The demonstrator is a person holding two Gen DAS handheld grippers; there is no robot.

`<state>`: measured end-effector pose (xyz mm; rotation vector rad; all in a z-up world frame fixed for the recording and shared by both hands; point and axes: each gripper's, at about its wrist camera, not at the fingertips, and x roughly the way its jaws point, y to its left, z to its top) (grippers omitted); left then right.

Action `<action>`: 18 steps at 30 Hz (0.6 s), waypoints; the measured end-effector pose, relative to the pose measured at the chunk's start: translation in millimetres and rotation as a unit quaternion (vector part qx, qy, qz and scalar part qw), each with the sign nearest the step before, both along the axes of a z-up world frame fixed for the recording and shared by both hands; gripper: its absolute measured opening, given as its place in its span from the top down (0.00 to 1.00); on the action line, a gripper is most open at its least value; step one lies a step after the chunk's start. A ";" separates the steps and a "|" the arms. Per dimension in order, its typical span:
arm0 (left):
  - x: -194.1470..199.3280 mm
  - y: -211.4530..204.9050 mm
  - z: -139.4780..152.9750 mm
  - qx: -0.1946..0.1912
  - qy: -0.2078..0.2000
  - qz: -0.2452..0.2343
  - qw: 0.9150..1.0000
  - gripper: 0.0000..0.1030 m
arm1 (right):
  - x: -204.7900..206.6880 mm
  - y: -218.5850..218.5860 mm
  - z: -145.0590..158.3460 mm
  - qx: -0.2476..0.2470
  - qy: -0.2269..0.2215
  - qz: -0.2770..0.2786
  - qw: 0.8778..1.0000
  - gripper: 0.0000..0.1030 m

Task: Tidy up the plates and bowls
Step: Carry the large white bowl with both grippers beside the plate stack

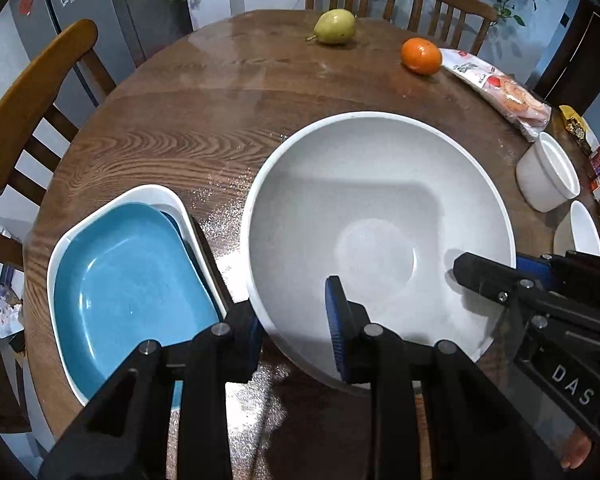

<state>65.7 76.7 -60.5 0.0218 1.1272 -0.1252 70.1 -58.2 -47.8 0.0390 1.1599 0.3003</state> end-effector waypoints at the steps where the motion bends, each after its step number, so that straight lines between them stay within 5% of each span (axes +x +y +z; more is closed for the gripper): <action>1: 1.6 0.2 -1.4 0.000 0.003 0.000 1.000 0.75 | 1.0 0.2 -1.3 0.000 0.002 0.000 1.000 0.82; 18: 7.8 -0.8 -0.9 0.005 0.001 0.000 1.000 0.73 | 8.6 -1.8 -6.6 0.014 0.019 -0.006 1.000 0.82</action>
